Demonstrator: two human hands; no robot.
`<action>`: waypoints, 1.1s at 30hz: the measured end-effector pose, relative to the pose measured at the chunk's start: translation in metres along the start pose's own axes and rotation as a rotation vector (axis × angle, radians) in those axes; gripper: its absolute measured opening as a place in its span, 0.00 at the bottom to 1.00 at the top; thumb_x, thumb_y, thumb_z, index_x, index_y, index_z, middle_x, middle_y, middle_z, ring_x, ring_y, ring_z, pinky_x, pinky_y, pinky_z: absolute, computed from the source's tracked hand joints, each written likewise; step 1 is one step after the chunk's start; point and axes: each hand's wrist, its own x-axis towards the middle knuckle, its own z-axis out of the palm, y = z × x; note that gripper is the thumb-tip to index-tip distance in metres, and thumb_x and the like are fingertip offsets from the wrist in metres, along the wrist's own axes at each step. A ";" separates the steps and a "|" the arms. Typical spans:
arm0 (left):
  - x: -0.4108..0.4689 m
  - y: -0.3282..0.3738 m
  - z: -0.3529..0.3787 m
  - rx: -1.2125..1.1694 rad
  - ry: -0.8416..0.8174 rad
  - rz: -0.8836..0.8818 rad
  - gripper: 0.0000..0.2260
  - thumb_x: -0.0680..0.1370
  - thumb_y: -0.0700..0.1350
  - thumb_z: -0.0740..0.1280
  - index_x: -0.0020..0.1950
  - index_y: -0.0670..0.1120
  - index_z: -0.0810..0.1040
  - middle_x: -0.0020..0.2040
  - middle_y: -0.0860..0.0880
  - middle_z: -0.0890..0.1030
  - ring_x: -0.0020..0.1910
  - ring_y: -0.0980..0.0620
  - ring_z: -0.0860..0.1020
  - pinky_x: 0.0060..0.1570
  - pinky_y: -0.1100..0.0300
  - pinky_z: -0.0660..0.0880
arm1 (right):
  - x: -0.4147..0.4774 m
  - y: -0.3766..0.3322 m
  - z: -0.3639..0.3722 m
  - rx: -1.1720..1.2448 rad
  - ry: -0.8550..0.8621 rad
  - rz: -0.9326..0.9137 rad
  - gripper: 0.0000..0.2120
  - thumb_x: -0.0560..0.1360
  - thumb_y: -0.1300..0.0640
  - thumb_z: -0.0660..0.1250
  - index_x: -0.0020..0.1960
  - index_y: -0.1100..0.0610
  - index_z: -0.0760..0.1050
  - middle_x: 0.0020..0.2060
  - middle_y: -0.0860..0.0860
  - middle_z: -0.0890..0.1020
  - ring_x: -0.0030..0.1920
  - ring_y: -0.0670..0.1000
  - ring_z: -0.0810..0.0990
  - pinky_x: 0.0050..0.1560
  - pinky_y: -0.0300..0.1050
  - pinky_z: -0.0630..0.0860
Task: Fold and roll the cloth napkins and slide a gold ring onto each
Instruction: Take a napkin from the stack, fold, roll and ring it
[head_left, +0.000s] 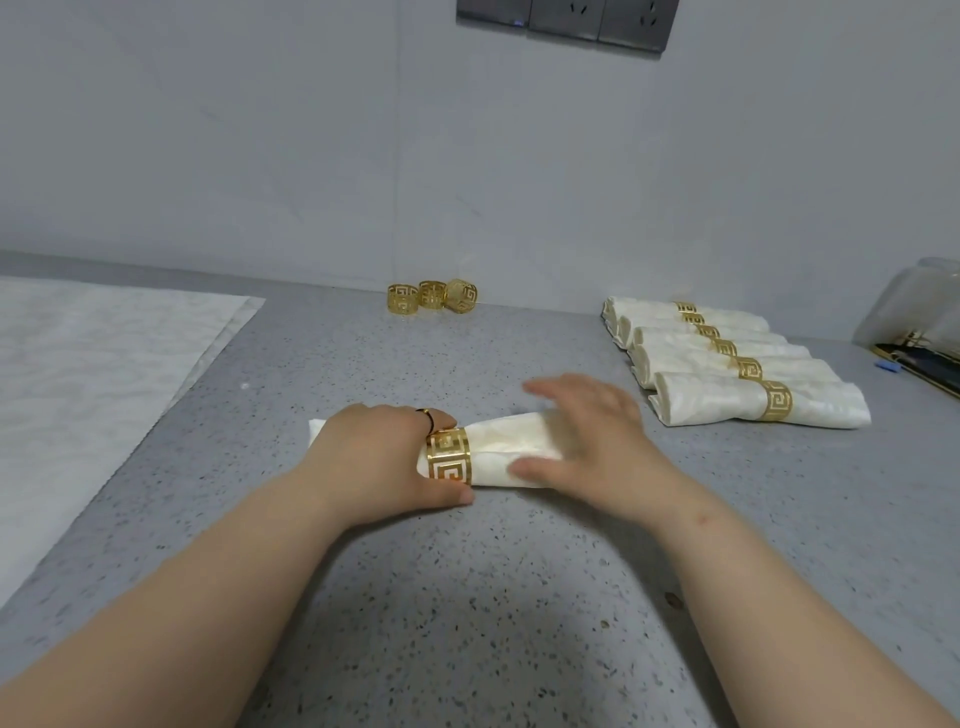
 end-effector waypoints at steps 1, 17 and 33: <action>0.000 0.000 0.000 0.006 -0.003 -0.003 0.29 0.69 0.67 0.63 0.67 0.58 0.66 0.55 0.57 0.78 0.53 0.55 0.76 0.44 0.62 0.63 | -0.001 -0.004 0.003 -0.070 -0.049 -0.079 0.31 0.72 0.43 0.65 0.71 0.45 0.59 0.70 0.43 0.64 0.72 0.46 0.55 0.72 0.45 0.43; -0.014 -0.022 -0.023 -0.224 -0.112 -0.205 0.42 0.55 0.73 0.61 0.66 0.59 0.66 0.53 0.61 0.74 0.52 0.59 0.73 0.51 0.65 0.66 | 0.003 -0.021 0.021 0.035 -0.020 -0.227 0.21 0.71 0.46 0.68 0.61 0.52 0.71 0.57 0.47 0.76 0.57 0.48 0.72 0.57 0.39 0.61; -0.011 -0.037 -0.008 -0.643 0.029 -0.493 0.23 0.78 0.49 0.61 0.27 0.46 0.57 0.23 0.50 0.59 0.25 0.52 0.60 0.30 0.59 0.55 | -0.002 -0.004 0.008 0.216 -0.140 -0.058 0.18 0.70 0.53 0.70 0.57 0.51 0.68 0.51 0.48 0.78 0.49 0.48 0.75 0.48 0.41 0.70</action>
